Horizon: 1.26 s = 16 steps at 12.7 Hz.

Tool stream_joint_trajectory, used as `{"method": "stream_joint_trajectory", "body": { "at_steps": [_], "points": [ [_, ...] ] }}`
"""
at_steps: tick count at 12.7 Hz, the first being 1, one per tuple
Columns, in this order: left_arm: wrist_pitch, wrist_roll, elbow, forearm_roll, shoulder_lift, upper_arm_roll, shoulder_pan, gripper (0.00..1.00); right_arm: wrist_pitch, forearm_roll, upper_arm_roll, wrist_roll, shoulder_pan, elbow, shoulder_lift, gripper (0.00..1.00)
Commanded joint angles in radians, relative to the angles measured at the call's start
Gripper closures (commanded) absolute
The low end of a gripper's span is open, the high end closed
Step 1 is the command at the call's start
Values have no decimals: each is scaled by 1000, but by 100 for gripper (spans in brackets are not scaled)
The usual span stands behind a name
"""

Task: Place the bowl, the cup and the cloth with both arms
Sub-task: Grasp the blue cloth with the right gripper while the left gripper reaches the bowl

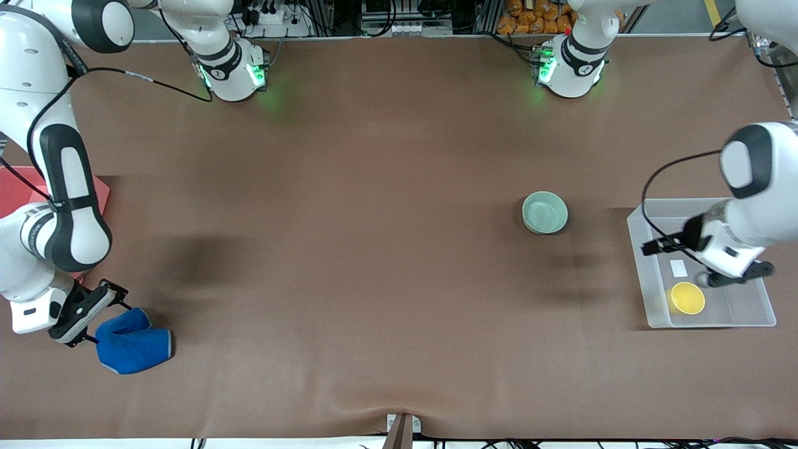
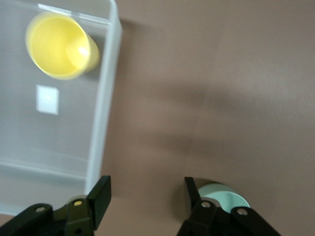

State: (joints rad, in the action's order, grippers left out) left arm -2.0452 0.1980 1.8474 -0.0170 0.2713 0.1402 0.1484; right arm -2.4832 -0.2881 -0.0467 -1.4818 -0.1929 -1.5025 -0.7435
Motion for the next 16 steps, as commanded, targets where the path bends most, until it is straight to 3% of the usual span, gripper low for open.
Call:
{"method": "stream_joint_trajectory", "body": {
  "at_steps": [1,4,9,11,12,13,15,16],
  "points": [
    [-186,107,282,46,-121,68,8,32,-13,-80,28,-46,-34,25,-34,0],
    [-361,233,423,87,-118,117,5,31,-13,-152,30,-106,-48,27,-50,0],
    [-443,339,525,150,-107,183,2,32,-13,-168,30,-110,-49,27,-53,3],
    [-502,342,578,152,-107,185,0,33,-13,-168,30,-112,-49,27,-53,28],
    [-518,342,595,152,-106,188,-3,35,-14,-168,31,-120,-49,27,-53,55],
    [-523,342,602,161,-98,190,-9,37,-16,-169,31,-142,-48,27,-53,74],
    [-524,342,612,207,-80,191,-9,44,-14,-195,31,-153,-48,28,-53,99],
    [-524,342,613,209,-72,191,-7,54,-14,-204,31,-153,-48,28,-53,100]
  ]
}}
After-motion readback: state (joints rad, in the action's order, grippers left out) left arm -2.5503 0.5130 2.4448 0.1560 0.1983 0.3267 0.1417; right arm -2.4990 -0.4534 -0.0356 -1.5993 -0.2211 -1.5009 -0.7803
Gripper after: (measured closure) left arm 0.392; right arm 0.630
